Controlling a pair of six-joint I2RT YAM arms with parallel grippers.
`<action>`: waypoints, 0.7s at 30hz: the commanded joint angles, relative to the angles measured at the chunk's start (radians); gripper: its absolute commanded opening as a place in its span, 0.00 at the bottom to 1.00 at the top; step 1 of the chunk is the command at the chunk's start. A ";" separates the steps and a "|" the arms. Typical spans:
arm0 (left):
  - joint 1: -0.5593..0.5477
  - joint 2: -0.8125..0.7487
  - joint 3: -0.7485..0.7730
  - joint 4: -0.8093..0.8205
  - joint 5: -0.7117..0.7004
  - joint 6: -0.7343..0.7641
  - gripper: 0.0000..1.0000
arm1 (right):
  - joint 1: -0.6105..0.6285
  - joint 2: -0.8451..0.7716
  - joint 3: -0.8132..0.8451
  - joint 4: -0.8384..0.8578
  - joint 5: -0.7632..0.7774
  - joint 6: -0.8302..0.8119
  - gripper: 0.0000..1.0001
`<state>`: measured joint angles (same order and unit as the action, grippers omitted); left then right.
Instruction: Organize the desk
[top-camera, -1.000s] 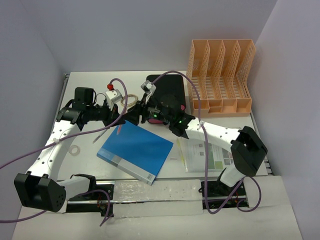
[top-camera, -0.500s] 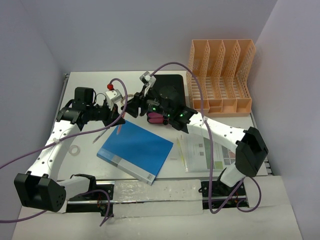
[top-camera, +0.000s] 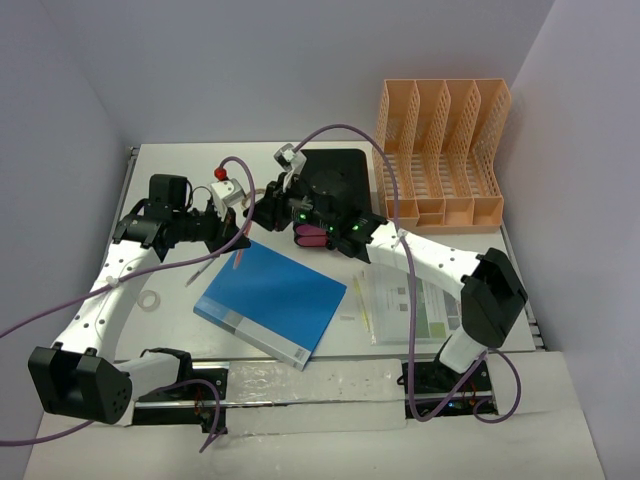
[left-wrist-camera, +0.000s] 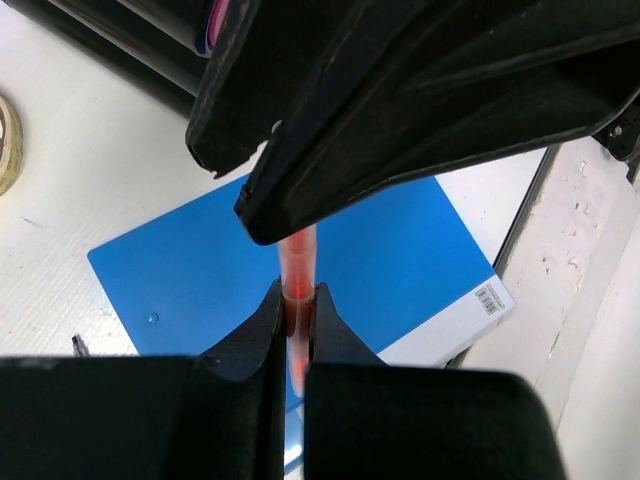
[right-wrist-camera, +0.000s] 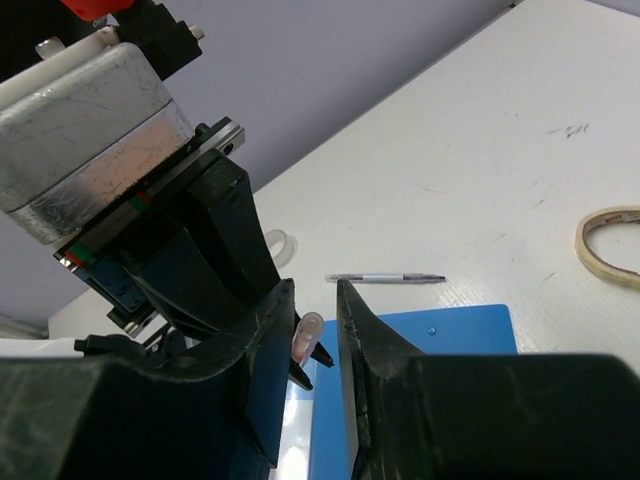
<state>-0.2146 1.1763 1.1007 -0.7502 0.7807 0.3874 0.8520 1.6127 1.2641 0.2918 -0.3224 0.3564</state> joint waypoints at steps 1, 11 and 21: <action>-0.003 -0.016 0.016 0.023 0.006 0.009 0.00 | -0.003 -0.014 -0.016 0.044 -0.015 0.016 0.28; -0.005 -0.018 0.031 0.096 -0.055 -0.038 0.00 | 0.034 0.067 -0.040 0.058 -0.005 0.030 0.00; -0.005 -0.020 -0.017 0.250 -0.170 -0.041 0.00 | 0.136 0.150 -0.130 0.062 0.058 0.026 0.00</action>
<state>-0.2153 1.1767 1.0756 -0.7472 0.5977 0.3847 0.8989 1.6965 1.2061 0.4607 -0.2290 0.4044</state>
